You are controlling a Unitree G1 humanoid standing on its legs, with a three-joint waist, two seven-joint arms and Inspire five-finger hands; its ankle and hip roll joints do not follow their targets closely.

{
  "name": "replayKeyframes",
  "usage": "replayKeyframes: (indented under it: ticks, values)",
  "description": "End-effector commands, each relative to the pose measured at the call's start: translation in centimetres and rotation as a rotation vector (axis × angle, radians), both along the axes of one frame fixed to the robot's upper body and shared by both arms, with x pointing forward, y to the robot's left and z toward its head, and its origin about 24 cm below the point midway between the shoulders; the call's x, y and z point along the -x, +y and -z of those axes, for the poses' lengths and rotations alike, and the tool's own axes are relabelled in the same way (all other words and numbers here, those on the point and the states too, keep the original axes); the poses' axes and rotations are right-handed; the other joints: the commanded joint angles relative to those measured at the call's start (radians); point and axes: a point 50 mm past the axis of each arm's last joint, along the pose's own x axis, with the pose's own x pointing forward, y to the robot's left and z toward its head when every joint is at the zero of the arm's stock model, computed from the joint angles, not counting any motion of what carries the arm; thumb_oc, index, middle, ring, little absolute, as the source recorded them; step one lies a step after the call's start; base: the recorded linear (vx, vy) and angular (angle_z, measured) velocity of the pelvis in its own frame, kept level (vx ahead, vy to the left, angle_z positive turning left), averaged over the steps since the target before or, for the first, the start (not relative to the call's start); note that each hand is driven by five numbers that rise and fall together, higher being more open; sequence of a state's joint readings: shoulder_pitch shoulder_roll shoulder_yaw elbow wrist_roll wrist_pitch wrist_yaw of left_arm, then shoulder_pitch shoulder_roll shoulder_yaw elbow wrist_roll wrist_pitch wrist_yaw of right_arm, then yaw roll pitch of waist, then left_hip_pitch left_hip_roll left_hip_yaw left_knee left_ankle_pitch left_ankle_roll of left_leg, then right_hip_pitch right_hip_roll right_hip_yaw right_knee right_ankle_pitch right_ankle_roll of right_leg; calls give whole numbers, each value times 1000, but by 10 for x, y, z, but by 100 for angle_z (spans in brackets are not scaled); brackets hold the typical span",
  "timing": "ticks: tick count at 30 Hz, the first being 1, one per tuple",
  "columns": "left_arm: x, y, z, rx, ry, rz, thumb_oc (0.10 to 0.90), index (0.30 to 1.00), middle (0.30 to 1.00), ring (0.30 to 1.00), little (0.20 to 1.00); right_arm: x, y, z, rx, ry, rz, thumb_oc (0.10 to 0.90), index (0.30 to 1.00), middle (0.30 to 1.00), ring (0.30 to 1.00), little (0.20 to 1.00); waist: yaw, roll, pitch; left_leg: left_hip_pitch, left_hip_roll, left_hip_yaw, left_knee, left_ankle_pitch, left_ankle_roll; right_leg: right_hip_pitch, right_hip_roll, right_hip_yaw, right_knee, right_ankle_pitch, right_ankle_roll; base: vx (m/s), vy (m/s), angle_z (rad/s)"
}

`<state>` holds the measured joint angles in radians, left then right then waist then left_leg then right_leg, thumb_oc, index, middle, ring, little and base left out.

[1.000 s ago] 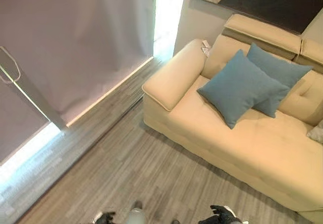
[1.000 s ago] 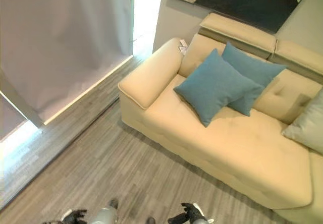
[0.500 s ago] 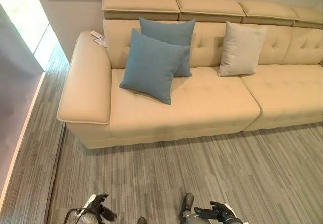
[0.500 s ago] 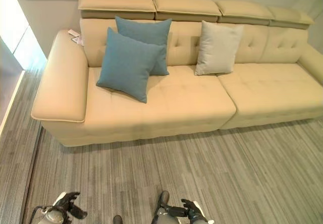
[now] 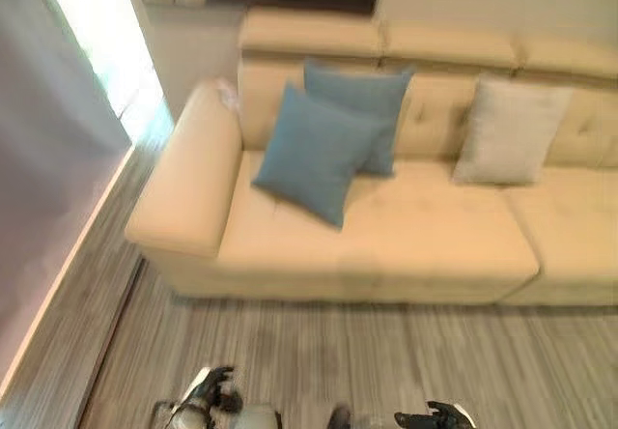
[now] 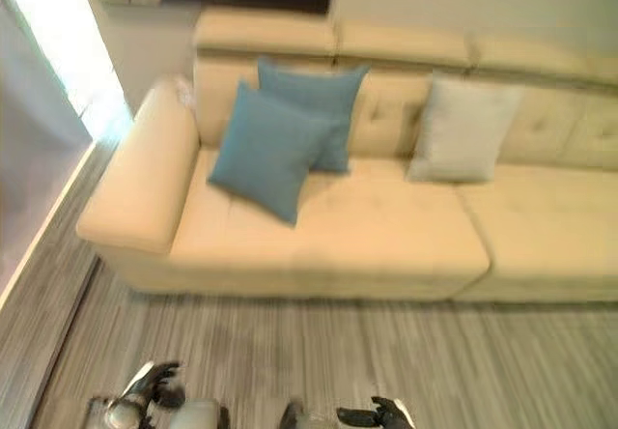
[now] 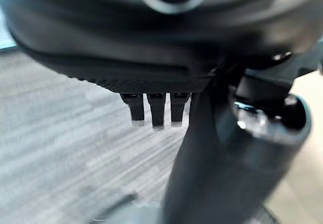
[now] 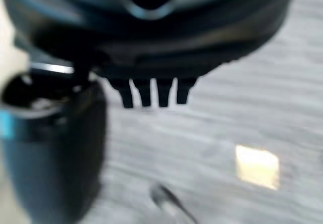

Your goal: Pick up all the scattered cushions and arrange them neatly on the sofa.

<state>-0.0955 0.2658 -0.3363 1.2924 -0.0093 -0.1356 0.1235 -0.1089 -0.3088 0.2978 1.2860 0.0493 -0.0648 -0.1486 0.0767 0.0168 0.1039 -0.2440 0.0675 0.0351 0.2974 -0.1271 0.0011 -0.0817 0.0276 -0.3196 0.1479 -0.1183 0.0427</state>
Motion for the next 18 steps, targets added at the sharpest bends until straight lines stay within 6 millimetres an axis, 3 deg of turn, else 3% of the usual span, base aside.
replayKeyframes:
  ticks: [1, 2, 3, 4, 8, 9, 10, 11, 13, 14, 15, 16, 17, 18]
  values:
    - [-12, -25, 2, 68, -28, -8, 800, 900, 900, 900, 900, -13, 2, -5, 11, -54, -30, 800, 900, 900, 900, 900, 5, -16, 88, 19, -15, -12, -352, 209, -91, 203, -78, 1, -182, 15, 29, 305, 175, -52]
    - [-6, -22, 4, 58, -3, -22, 800, 900, 900, 900, 900, -14, 5, -5, 15, -59, -43, 800, 900, 900, 900, 900, 18, -20, 90, 7, -11, -29, -366, 223, -98, 212, -76, 1, -176, 11, 31, 316, 267, 26]
    - [13, -16, 9, 44, 64, -48, 800, 900, 900, 900, 900, -13, 10, -3, 2, -59, -38, 800, 900, 900, 900, 900, 26, -14, 65, 40, -12, -64, -371, 253, -86, 227, -70, 14, -166, -5, 49, 418, 361, 45]
    - [18, -13, 10, 34, 78, -57, 800, 900, 900, 900, 900, -11, 12, -2, -7, -58, -35, 800, 900, 900, 900, 900, 25, -19, 54, 51, -23, -66, -360, 254, -80, 234, -83, 21, -150, -5, 56, 423, 398, -7]
    - [21, -10, 10, 25, 88, -65, 800, 900, 900, 900, 900, -10, 16, 0, -19, -54, -40, 800, 900, 900, 900, 900, 29, -27, 49, 56, -35, -71, -333, 241, -67, 231, -101, 31, -122, -6, 64, 158, 198, 0]
    - [23, 1, 8, 14, 86, -116, 800, 900, 900, 900, 900, -11, 28, 2, -77, -50, -35, 800, 900, 900, 900, 900, 8, -21, 60, 147, -79, -57, -306, 172, 1, 118, -213, 31, 197, 122, 119, 426, 557, -10]
    - [27, 7, 8, -4, 102, -107, 800, 900, 900, 900, 900, -53, 47, -15, -115, -185, -121, 800, 900, 900, 900, 900, 9, -29, 59, 171, -89, -58, -309, 160, 13, 101, -243, 18, 254, 163, 127, 424, 558, -4]
    - [27, 7, 8, -4, 102, -107, 800, 900, 900, 900, 900, -53, 47, -15, -115, -185, -121, 800, 900, 900, 900, 900, 9, -28, 57, 168, -88, -59, -309, 160, 13, 100, -242, 18, 253, 165, 127, 176, 147, -41]
    - [23, 19, 4, -30, 83, -137, 800, 900, 900, 900, 900, -72, 79, -35, -202, -343, -248, 800, 900, 900, 900, 900, -14, -29, 67, 205, -81, -58, -320, 145, 24, 38, -258, 34, 343, 204, 115, 135, 99, -29]
    - [23, 19, 4, -30, 83, -137, 800, 900, 900, 900, 900, -72, 79, -35, -202, -343, -248, 800, 900, 900, 900, 900, -14, -29, 67, 205, -82, -58, -321, 145, 24, 37, -258, 34, 343, 203, 115, 203, 29, 57]
    - [17, 30, -2, -47, 49, -159, 800, 900, 900, 900, 900, -58, 81, -36, -232, -348, -266, 800, 900, 900, 900, 900, -44, -35, 83, 239, -72, -59, -335, 127, 22, -8, -260, 55, 311, 196, 109, 210, -21, 57]
    - [14, 34, -4, -59, 31, -156, 800, 900, 900, 900, 900, -59, 80, -40, -226, -364, -274, 800, 900, 900, 900, 900, -52, -35, 83, 245, -70, -59, -338, 120, 18, -16, -258, 54, 268, 191, 109, 399, -93, 35]
    - [5, 36, -8, -74, -4, -132, 800, 900, 900, 900, 900, -57, 81, -47, -241, -400, -288, 800, 900, 900, 900, 900, -71, -42, 85, 262, -71, -66, -347, 100, 8, -44, -247, 62, 138, 167, 105, 255, -96, -7]
    - [5, 36, -8, -73, -3, -132, 800, 900, 900, 900, 900, -56, 80, -47, -241, -398, -288, 800, 900, 900, 900, 900, -72, -40, 87, 268, -68, -67, -348, 98, 7, -35, -243, 59, 131, 167, 104, 195, -76, -14]
